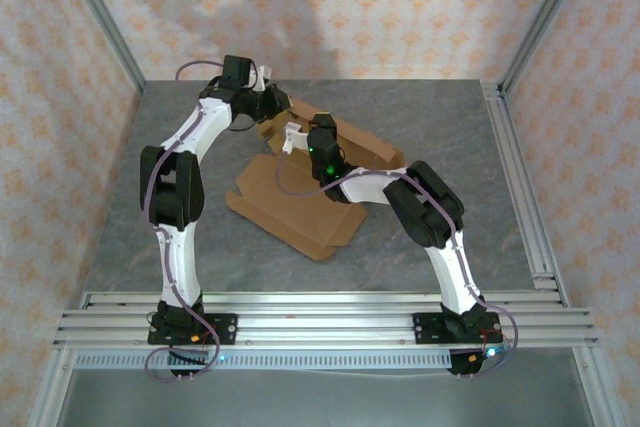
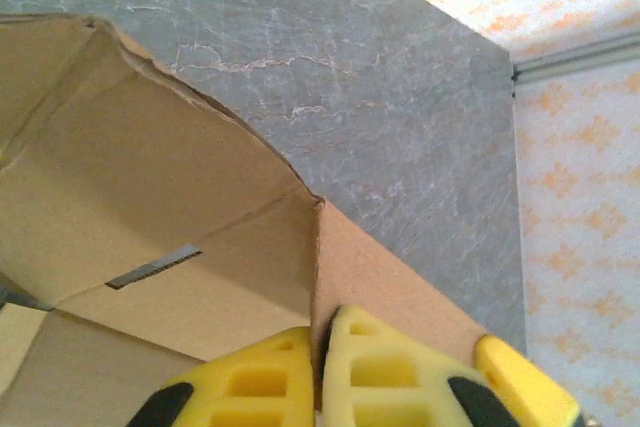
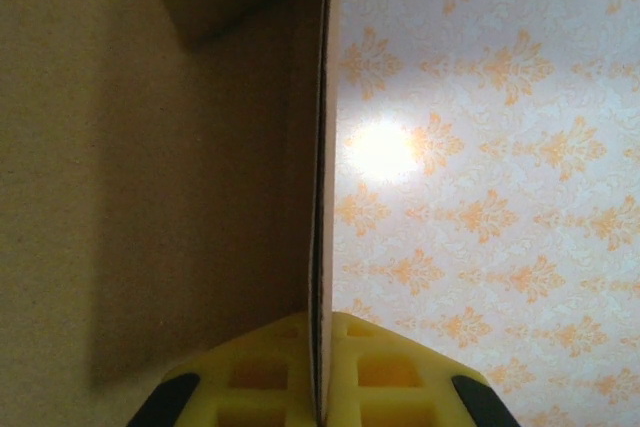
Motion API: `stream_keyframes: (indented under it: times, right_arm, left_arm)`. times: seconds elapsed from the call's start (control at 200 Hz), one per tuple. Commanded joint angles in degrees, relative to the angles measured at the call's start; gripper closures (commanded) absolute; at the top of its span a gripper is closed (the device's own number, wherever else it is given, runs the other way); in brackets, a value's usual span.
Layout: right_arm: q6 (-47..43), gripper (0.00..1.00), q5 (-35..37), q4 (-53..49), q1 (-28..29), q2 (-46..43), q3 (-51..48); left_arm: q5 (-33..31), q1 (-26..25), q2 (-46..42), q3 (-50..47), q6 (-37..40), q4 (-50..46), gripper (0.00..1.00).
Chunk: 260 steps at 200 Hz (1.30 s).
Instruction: Fold the paper box
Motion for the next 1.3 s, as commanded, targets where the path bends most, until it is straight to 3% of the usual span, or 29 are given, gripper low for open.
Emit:
stream_keyframes:
  times: [0.0, 0.1, 0.22, 0.42, 0.521, 0.676, 0.876, 1.146, 1.296]
  right_arm:
    - [0.22, 1.0, -0.47, -2.18, 0.45, -1.77, 1.31]
    - [0.43, 1.0, -0.25, -2.1, 0.45, -1.82, 1.13]
    - [0.94, 1.0, -0.21, -2.18, 0.41, -1.99, 1.12]
    - [1.95, 1.0, -0.3, -2.51, 0.24, -2.26, 0.96]
    - [2.3, 1.0, -0.3, -2.49, 0.19, -2.24, 0.89]
    - [5.8, 1.0, -0.03, -4.74, 0.19, -3.57, 0.86]
    - [13.08, 1.0, -0.19, -13.1, 0.28, -6.29, 2.04]
    - [27.1, 1.0, -3.03, -25.01, -0.36, -12.19, 4.55]
    - [22.95, 1.0, -2.32, -24.23, -0.69, -11.2, 4.57]
  left_arm:
    - [1.23, -0.74, -2.51, -1.24, 0.65, -1.64, 0.89]
    - [0.22, -0.71, -2.92, -1.28, 0.76, -2.16, 0.57]
    - [-6.37, -0.75, -5.8, -3.22, 1.92, -3.31, 0.4]
    - [-19.62, -0.24, -17.94, -15.96, 2.41, 3.07, 0.08]
    - [-22.71, 0.98, -21.73, -22.37, 0.81, 7.23, 0.02]
    - [-21.18, 4.46, -22.11, -29.34, -2.12, 12.03, 0.02]
    - [-15.73, 5.64, -17.04, -31.55, -3.12, 14.92, 0.12]
    - [-16.38, 5.64, -14.83, -31.39, -2.65, 15.26, 0.07]
    - [-14.7, 5.62, -12.62, -30.22, -2.65, 15.67, 0.09]
